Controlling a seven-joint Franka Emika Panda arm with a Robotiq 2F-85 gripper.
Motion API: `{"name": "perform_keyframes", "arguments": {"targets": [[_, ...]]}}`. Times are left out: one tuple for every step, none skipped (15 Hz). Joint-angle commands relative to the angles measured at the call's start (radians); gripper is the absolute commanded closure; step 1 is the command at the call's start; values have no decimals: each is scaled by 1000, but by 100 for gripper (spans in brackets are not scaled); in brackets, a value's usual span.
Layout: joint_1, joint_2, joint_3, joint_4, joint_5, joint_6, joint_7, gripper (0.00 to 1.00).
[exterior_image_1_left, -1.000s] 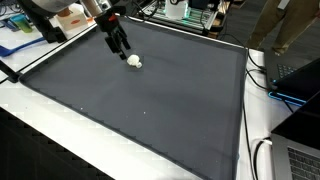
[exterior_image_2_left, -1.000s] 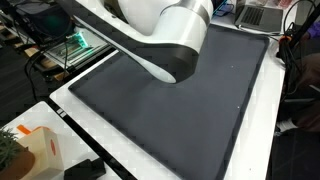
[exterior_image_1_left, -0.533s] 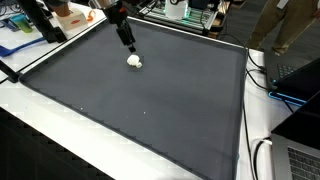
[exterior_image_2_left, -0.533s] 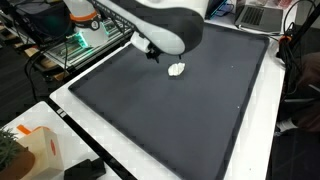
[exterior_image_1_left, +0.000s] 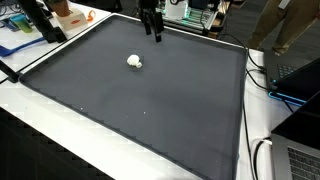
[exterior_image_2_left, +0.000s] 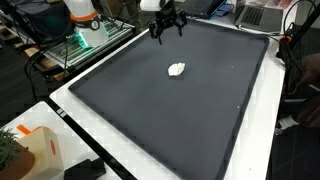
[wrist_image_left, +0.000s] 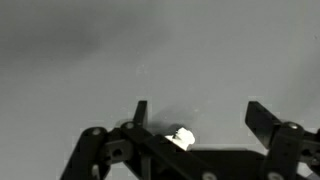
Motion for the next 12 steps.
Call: {"name": "perform_keyframes", "arguments": {"targets": [[63,-171,-56,-93,-37,-73,10,0],[80,-203,-72,-101,-50,-89,3,0],[100,-236,-94,-109,-64,-110,4,0],[100,-161,-89,-50,1,-65,-35,0],[116,-183,-104,-51,8,-72,-37,0],[125,-190,-110,-50,15,-72,-39,0],[129,-190,-114,-49,16,-72,-39,0],[130,-189,-117,-49,16,-72,-40,0],[170,-225,-168,-56,-22,-101,18,0],[184,-236,-189,-53,-29,-127,20,0],[219,-259,-233,-53,-49,-151,41,0],[258,-282,-279,-54,-68,-171,66,0]]}}
